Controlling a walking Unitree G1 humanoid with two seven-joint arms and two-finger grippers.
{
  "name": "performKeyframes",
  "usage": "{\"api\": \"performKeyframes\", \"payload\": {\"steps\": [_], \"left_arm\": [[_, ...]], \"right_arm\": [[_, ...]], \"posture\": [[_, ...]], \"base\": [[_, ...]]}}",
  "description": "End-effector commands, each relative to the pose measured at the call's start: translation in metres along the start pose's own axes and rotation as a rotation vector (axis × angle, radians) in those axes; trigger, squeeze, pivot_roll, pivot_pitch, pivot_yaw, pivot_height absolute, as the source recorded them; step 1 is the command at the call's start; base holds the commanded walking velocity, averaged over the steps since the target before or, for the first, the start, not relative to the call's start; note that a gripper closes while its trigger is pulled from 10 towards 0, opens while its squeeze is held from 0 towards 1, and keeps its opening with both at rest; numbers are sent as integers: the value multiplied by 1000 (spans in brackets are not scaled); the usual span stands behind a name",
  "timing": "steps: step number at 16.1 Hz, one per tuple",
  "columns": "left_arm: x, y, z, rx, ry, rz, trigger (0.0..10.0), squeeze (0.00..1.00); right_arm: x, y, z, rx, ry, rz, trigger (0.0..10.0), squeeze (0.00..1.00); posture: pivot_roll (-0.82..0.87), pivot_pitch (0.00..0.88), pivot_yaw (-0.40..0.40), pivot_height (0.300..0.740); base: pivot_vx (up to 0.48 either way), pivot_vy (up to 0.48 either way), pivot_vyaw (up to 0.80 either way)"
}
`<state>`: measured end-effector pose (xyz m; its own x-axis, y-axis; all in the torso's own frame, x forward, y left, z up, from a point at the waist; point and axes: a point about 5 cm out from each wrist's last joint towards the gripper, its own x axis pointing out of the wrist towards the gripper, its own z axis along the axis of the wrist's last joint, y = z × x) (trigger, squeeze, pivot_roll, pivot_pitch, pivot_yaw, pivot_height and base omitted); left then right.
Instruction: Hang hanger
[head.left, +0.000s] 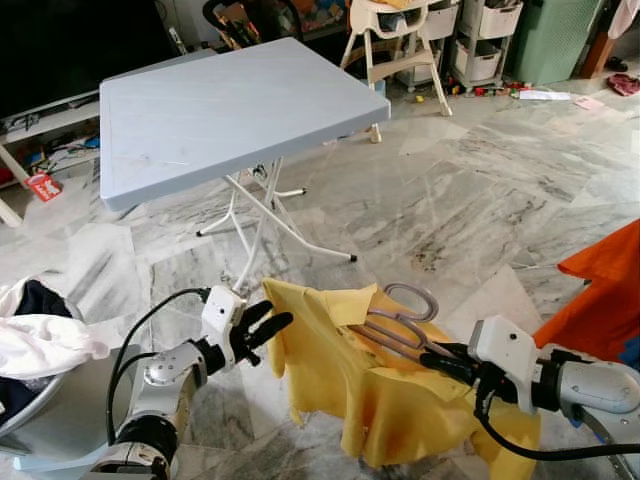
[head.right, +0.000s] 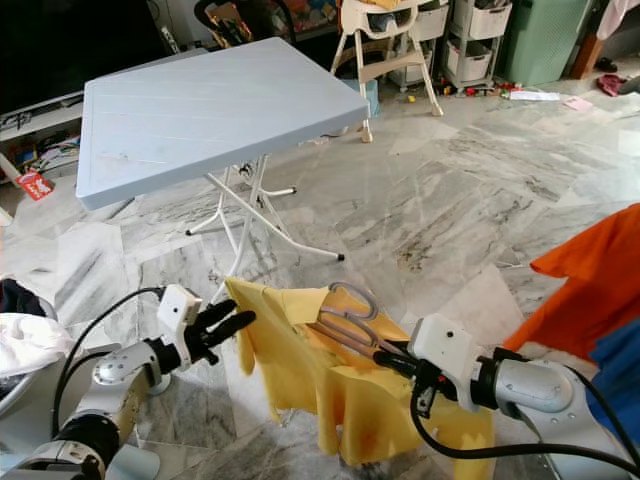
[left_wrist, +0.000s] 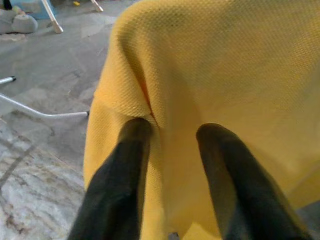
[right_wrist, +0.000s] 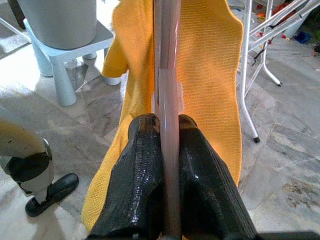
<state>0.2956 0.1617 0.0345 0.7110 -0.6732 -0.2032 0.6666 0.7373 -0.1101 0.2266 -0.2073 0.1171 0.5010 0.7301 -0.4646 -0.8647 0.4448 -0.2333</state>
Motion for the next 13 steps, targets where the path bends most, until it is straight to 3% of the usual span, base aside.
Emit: {"api": "performKeyframes", "payload": {"steps": [1,4,6,8,12,13], "left_arm": [[0,2,0,20,25,1,10000,1000],[8,0,5,54,26,18,10000,1000],[20,-8,13,85,-31,56,10000,1000],[30,-25,11,65,-88,93,10000,1000],[39,-56,6,34,-157,110,10000,1000],[39,-62,7,64,-185,144,10000,1000]], "right_arm": [[3,2,16,-54,-51,44,10000,0],[0,-1,11,-106,-3,109,10000,0],[-3,-26,-3,-140,33,31,10000,0],[14,-40,4,-146,-28,-97,10000,0],[46,-43,17,-158,-122,-237,10000,0],[56,-42,18,-156,-152,-276,10000,0]], "posture": [[-232,39,148,740],[-236,45,155,740],[-233,51,162,740],[-214,55,161,740],[-183,60,146,740],[-169,62,137,740]], "base": [[0,0,0],[0,0,0],[0,0,0],[0,0,0],[0,0,0],[0,0,0]]}}
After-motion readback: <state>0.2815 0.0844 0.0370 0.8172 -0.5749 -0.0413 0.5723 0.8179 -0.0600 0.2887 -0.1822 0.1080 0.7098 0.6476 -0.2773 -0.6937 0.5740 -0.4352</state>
